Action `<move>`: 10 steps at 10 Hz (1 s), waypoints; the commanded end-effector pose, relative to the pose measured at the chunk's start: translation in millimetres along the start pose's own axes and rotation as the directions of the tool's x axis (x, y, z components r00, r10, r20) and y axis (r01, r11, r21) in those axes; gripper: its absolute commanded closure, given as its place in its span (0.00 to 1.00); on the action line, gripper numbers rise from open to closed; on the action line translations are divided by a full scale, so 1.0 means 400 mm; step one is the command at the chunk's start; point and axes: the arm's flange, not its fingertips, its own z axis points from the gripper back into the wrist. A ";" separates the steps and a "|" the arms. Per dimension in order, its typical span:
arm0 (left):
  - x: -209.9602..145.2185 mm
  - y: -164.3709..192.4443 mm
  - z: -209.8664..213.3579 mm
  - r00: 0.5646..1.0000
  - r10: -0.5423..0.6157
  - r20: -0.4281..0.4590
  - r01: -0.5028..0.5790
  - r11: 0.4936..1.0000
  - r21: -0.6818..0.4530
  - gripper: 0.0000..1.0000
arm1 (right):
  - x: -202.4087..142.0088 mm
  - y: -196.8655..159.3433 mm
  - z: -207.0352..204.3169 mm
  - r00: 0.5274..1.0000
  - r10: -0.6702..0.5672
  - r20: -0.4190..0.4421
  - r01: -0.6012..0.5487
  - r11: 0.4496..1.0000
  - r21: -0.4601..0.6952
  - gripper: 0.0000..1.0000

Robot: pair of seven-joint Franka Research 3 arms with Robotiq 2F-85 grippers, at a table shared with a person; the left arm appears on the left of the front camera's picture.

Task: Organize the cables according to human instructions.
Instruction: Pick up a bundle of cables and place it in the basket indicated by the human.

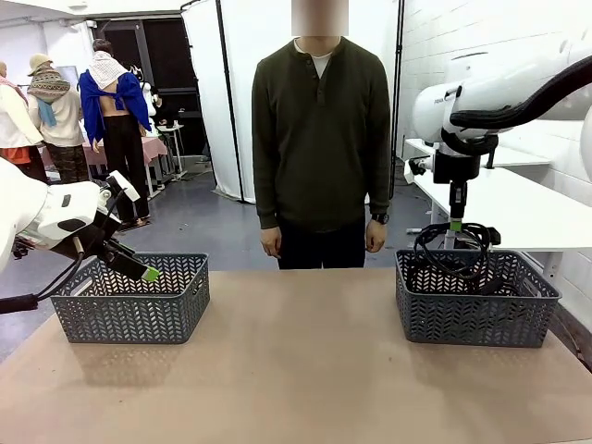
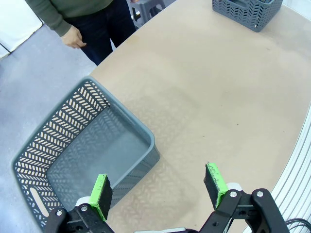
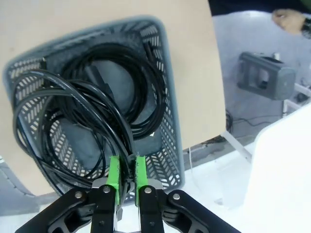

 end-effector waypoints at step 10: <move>-0.001 0.003 -0.002 1.000 0.018 0.004 -0.018 1.000 0.000 0.00 | 0.009 -0.009 -0.102 1.000 -0.025 0.001 0.025 1.000 0.011 0.40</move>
